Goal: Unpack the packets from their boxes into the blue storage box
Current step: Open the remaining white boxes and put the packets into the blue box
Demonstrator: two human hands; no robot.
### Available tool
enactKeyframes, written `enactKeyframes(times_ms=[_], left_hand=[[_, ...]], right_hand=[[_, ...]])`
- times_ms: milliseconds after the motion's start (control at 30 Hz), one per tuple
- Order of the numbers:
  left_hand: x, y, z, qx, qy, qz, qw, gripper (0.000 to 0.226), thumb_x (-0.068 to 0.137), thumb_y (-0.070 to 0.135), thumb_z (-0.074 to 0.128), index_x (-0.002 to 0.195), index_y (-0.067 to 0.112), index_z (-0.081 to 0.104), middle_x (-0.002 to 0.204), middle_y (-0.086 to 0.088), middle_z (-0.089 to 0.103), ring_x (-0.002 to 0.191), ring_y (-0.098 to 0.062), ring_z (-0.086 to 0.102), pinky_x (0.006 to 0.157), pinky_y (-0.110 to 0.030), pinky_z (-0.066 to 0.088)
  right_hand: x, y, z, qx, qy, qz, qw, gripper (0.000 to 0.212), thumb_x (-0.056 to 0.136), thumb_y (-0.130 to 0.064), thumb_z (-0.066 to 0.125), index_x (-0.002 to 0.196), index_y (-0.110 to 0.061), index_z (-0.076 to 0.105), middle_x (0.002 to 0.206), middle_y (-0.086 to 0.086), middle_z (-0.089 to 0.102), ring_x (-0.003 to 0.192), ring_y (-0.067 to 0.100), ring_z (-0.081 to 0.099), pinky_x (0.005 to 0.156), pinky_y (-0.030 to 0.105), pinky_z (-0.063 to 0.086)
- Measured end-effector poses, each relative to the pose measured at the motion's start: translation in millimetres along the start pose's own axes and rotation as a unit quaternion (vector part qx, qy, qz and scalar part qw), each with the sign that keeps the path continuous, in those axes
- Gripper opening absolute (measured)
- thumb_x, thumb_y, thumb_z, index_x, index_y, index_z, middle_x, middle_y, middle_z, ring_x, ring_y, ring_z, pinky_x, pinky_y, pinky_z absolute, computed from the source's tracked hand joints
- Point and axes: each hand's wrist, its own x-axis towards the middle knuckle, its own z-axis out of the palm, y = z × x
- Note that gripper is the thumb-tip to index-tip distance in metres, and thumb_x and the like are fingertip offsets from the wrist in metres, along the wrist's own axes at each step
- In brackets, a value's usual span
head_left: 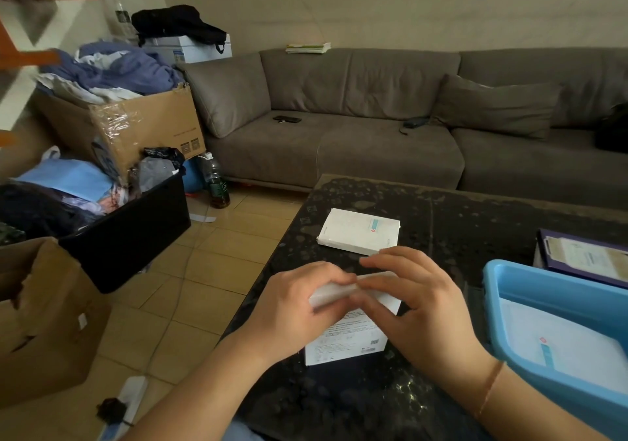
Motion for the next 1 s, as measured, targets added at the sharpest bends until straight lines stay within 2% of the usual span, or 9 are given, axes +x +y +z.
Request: enactKeyframes(times_ms=[67, 167, 300, 400, 467, 633, 767, 900, 1000], left_hand=[[0.2, -0.7, -1.0, -0.001, -0.011, -0.009, 1.000, 0.030, 0.087, 0.034, 0.072, 0.112, 0.018, 0.066, 0.107, 0.007, 0.071, 0.094, -0.008, 0.069, 0.073, -0.033, 0.059], [2.3, -1.7, -5.6, 0.004, -0.039, -0.024, 0.999, 0.028, 0.087, 0.033, 0.072, 0.112, 0.020, 0.066, 0.104, 0.010, 0.070, 0.091, -0.010, 0.069, 0.070, -0.035, 0.058], [7.6, 3.7, -13.1, -0.004, -0.093, -0.028, 0.995, 0.025, 0.085, 0.021, 0.062, 0.110, 0.018, 0.064, 0.102, 0.009, 0.068, 0.089, -0.018, 0.067, 0.071, -0.040, 0.055], [11.9, 10.8, -8.9, -0.019, -0.075, -0.034, 0.996, 0.016, 0.089, 0.028, 0.060, 0.102, 0.018, 0.064, 0.098, 0.007, 0.070, 0.087, -0.017, 0.068, 0.069, -0.040, 0.056], [13.7, 11.9, -5.0, 0.008, -0.047, -0.033, 0.998, 0.020, 0.091, 0.038, 0.063, 0.099, 0.020, 0.065, 0.093, 0.011, 0.070, 0.080, -0.012, 0.069, 0.062, -0.037, 0.057], [14.2, 13.9, -5.3, 0.098, -0.025, -0.014, 0.995, 0.024, 0.085, 0.046, 0.067, 0.097, 0.024, 0.066, 0.084, 0.014, 0.069, 0.068, -0.005, 0.065, 0.055, -0.025, 0.054], [17.7, 18.2, -8.8, 0.066, -0.073, -0.057, 0.994, 0.022, 0.083, 0.036, 0.074, 0.100, 0.026, 0.064, 0.091, 0.015, 0.070, 0.077, -0.008, 0.068, 0.064, -0.032, 0.056], [24.7, 13.7, -20.5, 0.030, -0.116, -0.098, 0.988, 0.019, 0.089, 0.022, 0.072, 0.106, 0.023, 0.065, 0.100, 0.019, 0.070, 0.090, -0.004, 0.068, 0.072, -0.029, 0.058], [26.6, 11.6, -26.0, -0.020, -0.080, -0.150, 0.985, 0.014, 0.092, 0.022, 0.068, 0.105, 0.022, 0.067, 0.099, 0.018, 0.072, 0.094, -0.002, 0.069, 0.076, -0.025, 0.058]], right_hand=[[-3.5, 4.0, 3.0, -0.034, 0.022, -0.062, 0.997, 0.015, 0.087, -0.037, 0.069, 0.091, -0.026, 0.078, 0.110, -0.011, 0.071, 0.109, 0.019, 0.062, 0.083, 0.041, 0.052], [-6.3, 6.7, 1.5, -0.076, 0.026, -0.126, 0.989, 0.014, 0.091, -0.033, 0.068, 0.093, -0.023, 0.078, 0.113, -0.007, 0.070, 0.109, 0.026, 0.061, 0.086, 0.039, 0.049], [-11.8, 11.1, 2.8, -0.095, 0.006, -0.164, 0.982, 0.005, 0.088, -0.025, 0.071, 0.089, -0.020, 0.075, 0.118, 0.000, 0.068, 0.109, 0.032, 0.060, 0.085, 0.042, 0.050], [-15.6, 14.3, 8.2, -0.083, 0.004, -0.148, 0.985, 0.005, 0.087, -0.024, 0.072, 0.088, -0.020, 0.074, 0.120, 0.003, 0.067, 0.109, 0.030, 0.059, 0.084, 0.041, 0.050], [-18.7, 15.7, 12.4, -0.080, -0.006, -0.132, 0.988, 0.006, 0.087, -0.026, 0.071, 0.086, -0.020, 0.073, 0.124, 0.004, 0.065, 0.113, 0.030, 0.057, 0.084, 0.042, 0.050], [-32.2, 14.1, 7.7, -0.052, -0.075, -0.096, 0.991, 0.004, 0.080, -0.024, 0.068, 0.084, -0.024, 0.070, 0.141, 0.002, 0.053, 0.134, 0.031, 0.044, 0.098, 0.047, 0.046], [-17.3, 7.0, 0.4, 0.053, 0.011, -0.014, 0.998, 0.012, 0.079, -0.015, 0.061, 0.087, -0.014, 0.069, 0.125, -0.002, 0.061, 0.124, 0.022, 0.049, 0.097, 0.039, 0.046], [-18.4, 5.9, 8.1, -0.047, 0.071, -0.011, 0.996, 0.011, 0.083, -0.023, 0.068, 0.089, -0.014, 0.070, 0.112, 0.002, 0.066, 0.110, 0.025, 0.057, 0.084, 0.040, 0.052], [-29.9, 5.0, 16.2, -0.070, 0.060, -0.004, 0.996, 0.022, 0.081, -0.033, 0.075, 0.098, -0.018, 0.071, 0.115, 0.002, 0.066, 0.109, 0.027, 0.058, 0.082, 0.044, 0.054]])
